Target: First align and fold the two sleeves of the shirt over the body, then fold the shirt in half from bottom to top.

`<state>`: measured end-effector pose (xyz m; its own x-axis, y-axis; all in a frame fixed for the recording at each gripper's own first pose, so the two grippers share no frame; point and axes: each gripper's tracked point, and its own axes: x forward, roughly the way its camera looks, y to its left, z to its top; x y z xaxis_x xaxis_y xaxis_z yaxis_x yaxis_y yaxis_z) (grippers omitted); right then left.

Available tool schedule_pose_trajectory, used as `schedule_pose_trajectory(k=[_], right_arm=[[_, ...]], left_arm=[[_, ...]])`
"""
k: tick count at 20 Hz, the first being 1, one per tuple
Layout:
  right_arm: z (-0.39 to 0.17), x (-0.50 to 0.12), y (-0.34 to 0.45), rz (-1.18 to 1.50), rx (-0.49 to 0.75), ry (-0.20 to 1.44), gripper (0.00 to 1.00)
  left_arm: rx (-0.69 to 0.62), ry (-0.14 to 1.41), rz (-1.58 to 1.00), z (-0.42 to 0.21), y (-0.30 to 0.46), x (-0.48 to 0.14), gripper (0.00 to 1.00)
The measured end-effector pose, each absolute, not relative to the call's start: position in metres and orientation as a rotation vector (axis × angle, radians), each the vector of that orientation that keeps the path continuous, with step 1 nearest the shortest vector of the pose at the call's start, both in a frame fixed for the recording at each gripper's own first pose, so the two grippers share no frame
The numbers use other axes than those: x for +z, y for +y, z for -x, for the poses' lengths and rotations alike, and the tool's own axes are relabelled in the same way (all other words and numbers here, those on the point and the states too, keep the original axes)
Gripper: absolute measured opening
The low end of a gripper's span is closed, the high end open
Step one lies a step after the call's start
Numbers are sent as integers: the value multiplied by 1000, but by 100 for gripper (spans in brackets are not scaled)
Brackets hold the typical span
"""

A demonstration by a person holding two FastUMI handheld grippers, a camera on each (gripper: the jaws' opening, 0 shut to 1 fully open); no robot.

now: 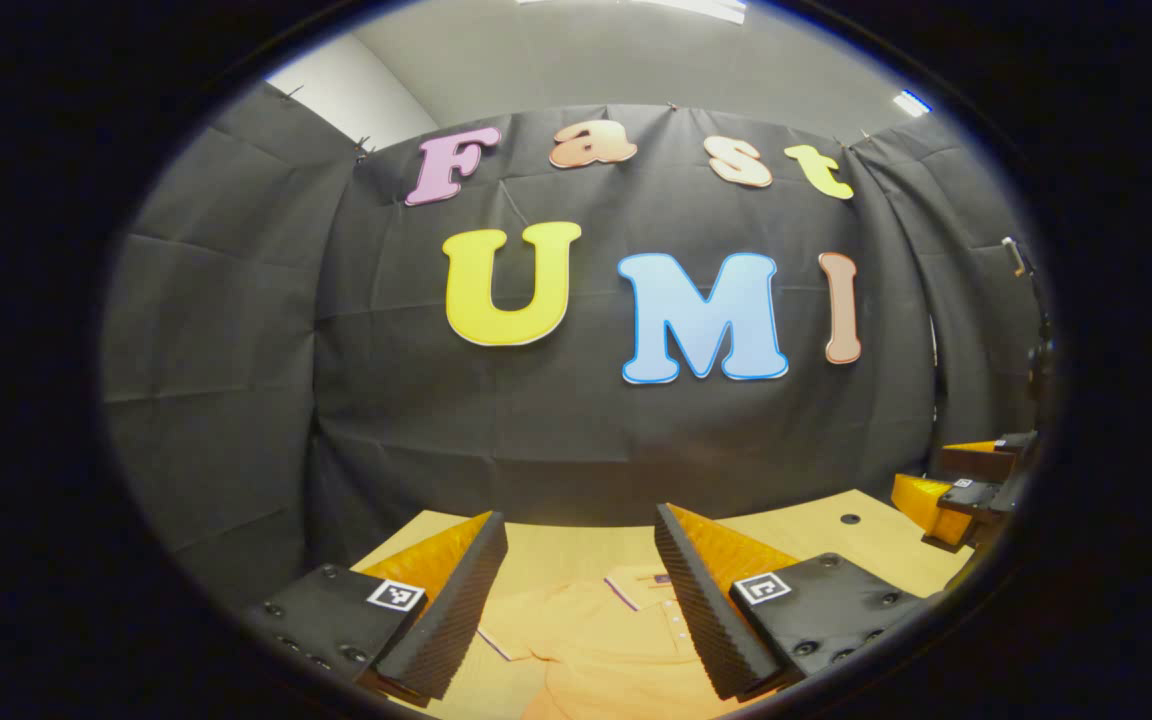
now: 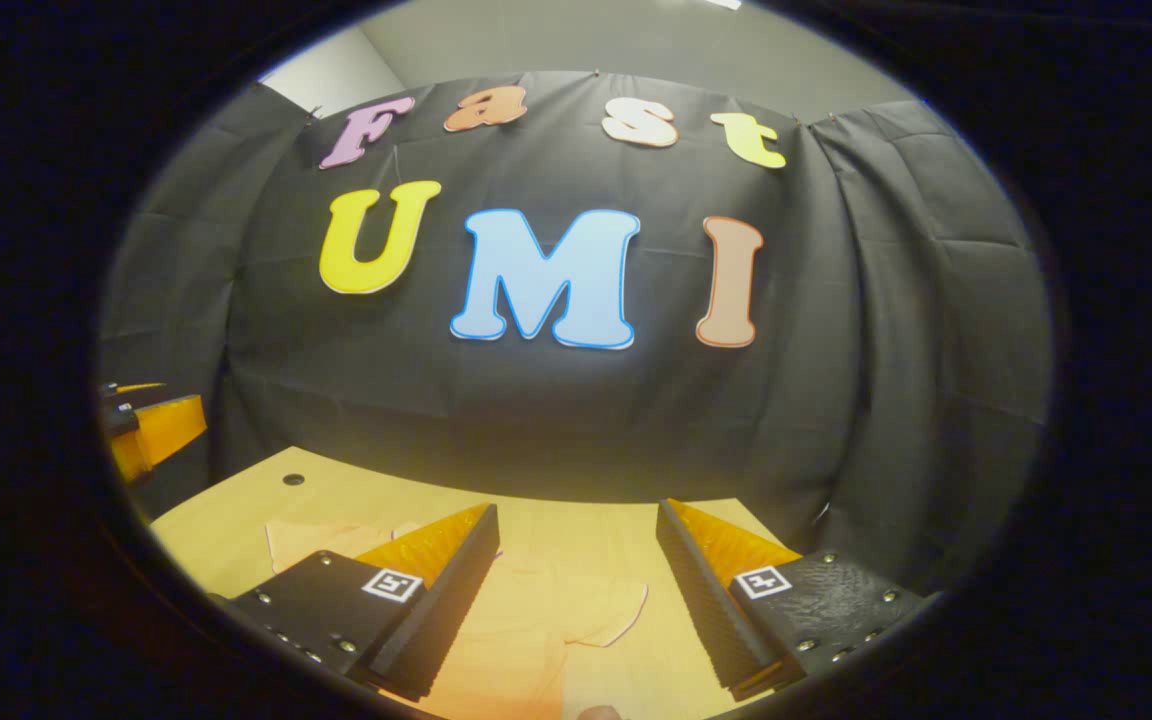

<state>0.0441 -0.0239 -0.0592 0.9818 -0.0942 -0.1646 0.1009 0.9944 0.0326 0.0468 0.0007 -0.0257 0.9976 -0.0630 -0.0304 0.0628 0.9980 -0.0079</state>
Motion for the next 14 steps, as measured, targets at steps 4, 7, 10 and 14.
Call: schedule_pose_trajectory(k=[4,7,10,14], right_arm=[[-59,-85,-41,-46,-134,229,98],[-71,-108,-53,-38,-158,283,98],[-84,-131,-61,-53,-171,350,98],[-102,-161,-67,-78,-181,437,98]], left_arm=[[-50,47,15,-49,3,-31,99],[-43,57,10,-49,6,-35,99],[-39,65,6,-50,7,-39,99],[-25,83,1,-51,12,-48,99]])
